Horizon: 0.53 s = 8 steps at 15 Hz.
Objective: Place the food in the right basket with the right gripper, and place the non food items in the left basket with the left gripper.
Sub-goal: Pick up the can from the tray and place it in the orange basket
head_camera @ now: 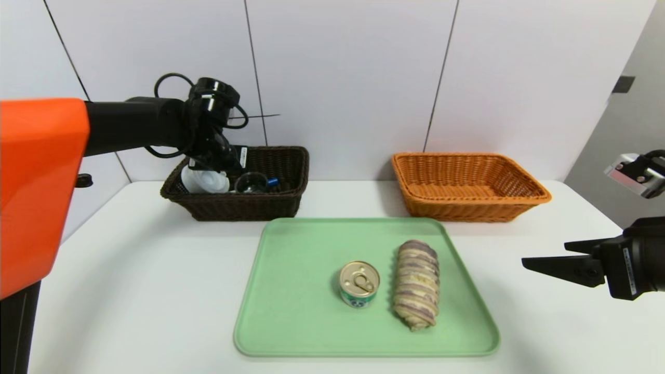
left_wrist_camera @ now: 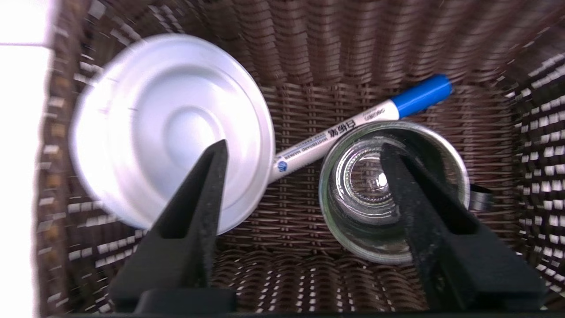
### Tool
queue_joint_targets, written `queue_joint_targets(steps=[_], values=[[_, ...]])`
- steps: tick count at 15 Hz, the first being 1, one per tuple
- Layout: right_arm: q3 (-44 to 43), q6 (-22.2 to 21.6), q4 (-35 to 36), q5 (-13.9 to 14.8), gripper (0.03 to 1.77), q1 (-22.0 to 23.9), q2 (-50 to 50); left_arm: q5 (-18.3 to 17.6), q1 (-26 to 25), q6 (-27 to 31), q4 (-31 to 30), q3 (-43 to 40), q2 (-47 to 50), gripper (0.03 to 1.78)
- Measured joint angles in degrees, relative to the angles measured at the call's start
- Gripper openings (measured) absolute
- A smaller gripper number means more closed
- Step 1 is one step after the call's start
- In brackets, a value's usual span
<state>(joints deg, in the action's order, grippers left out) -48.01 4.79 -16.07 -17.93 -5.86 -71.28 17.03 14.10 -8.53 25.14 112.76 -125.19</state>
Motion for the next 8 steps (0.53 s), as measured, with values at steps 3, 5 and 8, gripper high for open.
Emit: queue_joint_targets(steps=[3, 5, 8], values=[[-0.26, -0.02, -0.02, -0.01, 1.70, 0.00, 0.17, 0.02, 0.06, 0.16, 0.68, 0.00, 4.85, 1.40], [-0.87, -0.02, 0.00, -0.04, 1.70, -0.02, 0.26, 0.02, 0.04, -0.85, 3.69, -0.22, 8.92, 1.47], [-2.10, 0.00, -0.02, -0.11, 1.70, -0.50, 0.26, -0.24, 0.96, -8.80, 13.29, -0.72, 14.98, 1.54]])
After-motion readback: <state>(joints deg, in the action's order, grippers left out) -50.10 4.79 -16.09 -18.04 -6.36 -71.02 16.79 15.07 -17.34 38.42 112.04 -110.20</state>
